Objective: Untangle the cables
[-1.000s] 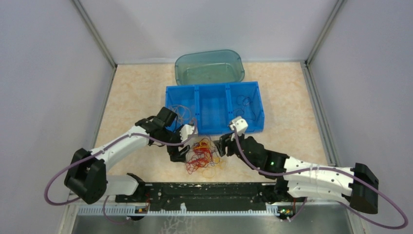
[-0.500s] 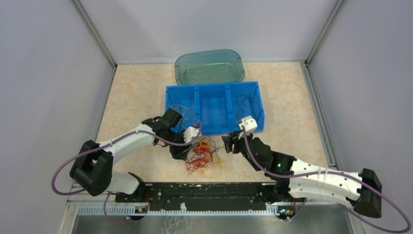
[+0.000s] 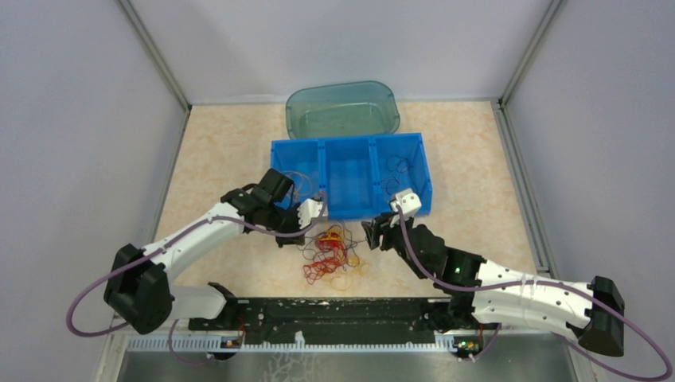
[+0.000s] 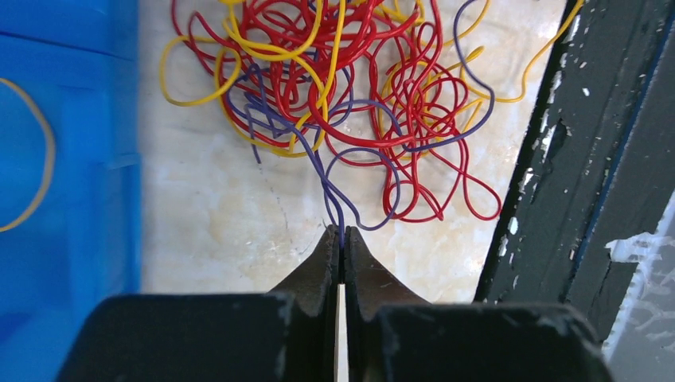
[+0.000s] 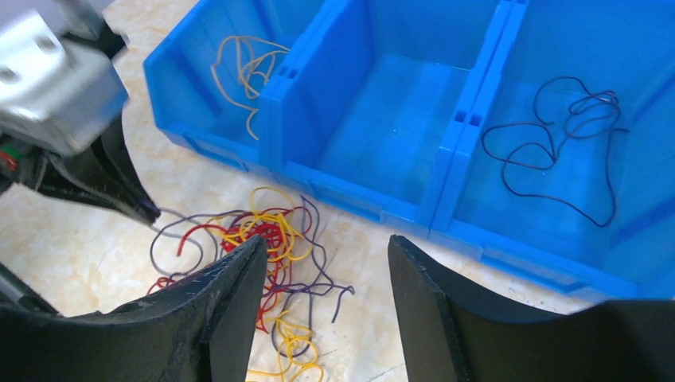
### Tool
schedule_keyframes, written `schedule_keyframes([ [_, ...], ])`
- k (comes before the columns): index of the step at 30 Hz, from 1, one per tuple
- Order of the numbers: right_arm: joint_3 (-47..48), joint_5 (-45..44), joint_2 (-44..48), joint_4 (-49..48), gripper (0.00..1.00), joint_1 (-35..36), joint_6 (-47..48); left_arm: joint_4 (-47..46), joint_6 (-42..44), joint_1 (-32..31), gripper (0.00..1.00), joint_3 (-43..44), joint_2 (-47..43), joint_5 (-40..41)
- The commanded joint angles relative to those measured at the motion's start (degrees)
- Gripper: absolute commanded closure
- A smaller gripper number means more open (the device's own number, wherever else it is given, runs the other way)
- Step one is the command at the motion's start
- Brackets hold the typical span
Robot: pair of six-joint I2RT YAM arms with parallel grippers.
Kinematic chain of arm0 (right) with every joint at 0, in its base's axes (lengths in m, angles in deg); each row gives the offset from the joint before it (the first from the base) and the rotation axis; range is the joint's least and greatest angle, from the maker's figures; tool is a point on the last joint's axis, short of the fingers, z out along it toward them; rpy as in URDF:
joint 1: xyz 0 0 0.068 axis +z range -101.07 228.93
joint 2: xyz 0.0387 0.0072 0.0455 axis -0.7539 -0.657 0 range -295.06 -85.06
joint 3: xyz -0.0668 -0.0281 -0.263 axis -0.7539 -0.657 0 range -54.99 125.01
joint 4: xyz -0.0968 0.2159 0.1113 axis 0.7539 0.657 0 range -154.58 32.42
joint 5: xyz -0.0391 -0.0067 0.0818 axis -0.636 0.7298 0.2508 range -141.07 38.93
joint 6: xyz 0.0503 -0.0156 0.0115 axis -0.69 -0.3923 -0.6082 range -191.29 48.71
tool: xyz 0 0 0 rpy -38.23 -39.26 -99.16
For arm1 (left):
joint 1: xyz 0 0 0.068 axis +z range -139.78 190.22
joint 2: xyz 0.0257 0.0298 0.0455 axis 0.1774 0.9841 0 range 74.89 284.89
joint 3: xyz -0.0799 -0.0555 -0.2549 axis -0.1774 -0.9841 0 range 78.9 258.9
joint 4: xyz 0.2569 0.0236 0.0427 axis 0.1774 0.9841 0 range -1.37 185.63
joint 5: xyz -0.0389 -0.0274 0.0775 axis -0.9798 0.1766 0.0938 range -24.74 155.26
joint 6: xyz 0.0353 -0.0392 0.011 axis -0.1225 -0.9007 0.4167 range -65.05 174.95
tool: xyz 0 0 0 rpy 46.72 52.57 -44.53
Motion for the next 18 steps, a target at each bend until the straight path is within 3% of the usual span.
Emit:
schedule_keyframes([
  [1, 1.53, 4.96, 0.89, -6.33, 0.39, 0.38, 1.93, 7.43, 2.08, -0.63, 0.99, 6.86, -4.52, 0.15],
  [10, 4.29, 18.60, -2.98, -17.97, 0.16, 0.12, 5.98, 12.71, 6.78, -0.99, 1.00, 21.29, -10.10, -2.13],
  [18, 12.56, 29.59, -10.45, -21.67, 0.13, -2.11, 8.13, 15.08, 9.41, -1.25, 1.00, 27.88, -10.82, -4.17],
])
